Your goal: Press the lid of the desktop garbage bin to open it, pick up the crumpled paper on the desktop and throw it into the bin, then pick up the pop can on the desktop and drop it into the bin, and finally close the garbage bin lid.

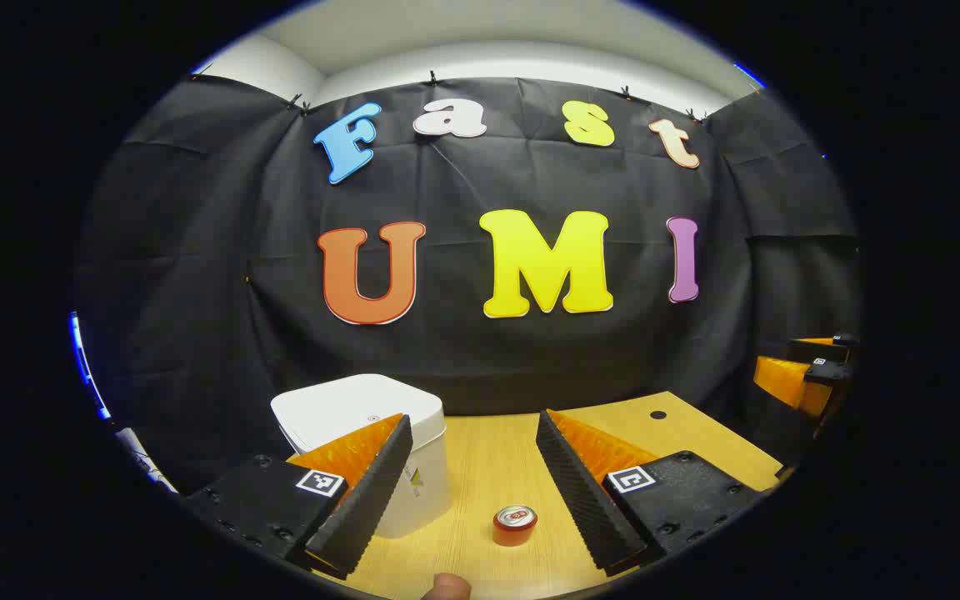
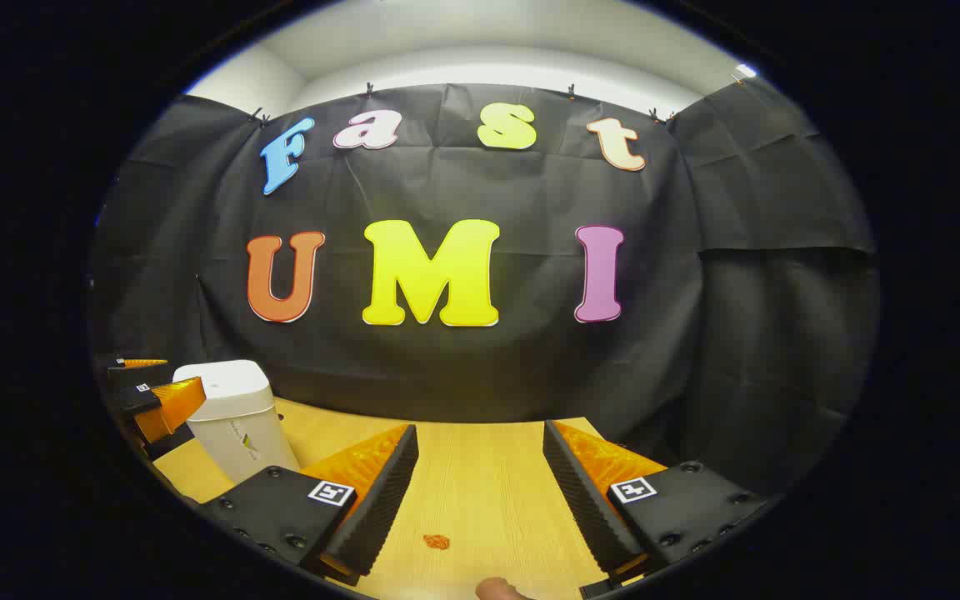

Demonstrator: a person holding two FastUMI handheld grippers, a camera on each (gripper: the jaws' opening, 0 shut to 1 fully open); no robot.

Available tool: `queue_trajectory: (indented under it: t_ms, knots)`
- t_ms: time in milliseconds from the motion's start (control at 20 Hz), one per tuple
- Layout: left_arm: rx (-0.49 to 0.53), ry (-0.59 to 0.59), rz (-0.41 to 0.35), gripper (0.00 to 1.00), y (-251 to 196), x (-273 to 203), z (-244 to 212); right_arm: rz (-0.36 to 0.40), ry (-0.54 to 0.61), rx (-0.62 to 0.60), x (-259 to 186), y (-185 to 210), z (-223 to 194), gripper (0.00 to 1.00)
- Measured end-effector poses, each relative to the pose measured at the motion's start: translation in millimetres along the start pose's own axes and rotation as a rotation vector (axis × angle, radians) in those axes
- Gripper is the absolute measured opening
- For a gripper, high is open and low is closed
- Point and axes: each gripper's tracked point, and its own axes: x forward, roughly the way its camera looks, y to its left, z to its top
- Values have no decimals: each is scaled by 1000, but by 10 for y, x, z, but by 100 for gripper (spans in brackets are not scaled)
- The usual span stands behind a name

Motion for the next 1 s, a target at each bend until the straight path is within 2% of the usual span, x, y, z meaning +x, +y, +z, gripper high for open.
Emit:
queue_trajectory:
  t_ms: [350, 1000]
  knots:
    - [4, 8, -17, 99, -83, -67, -58, 6, 21, 1, -26, -40, -93, 95]
    - [1, 22, -16, 99, -63, -55, -78, 43, 54, -25, 60, 115, -176, 95]
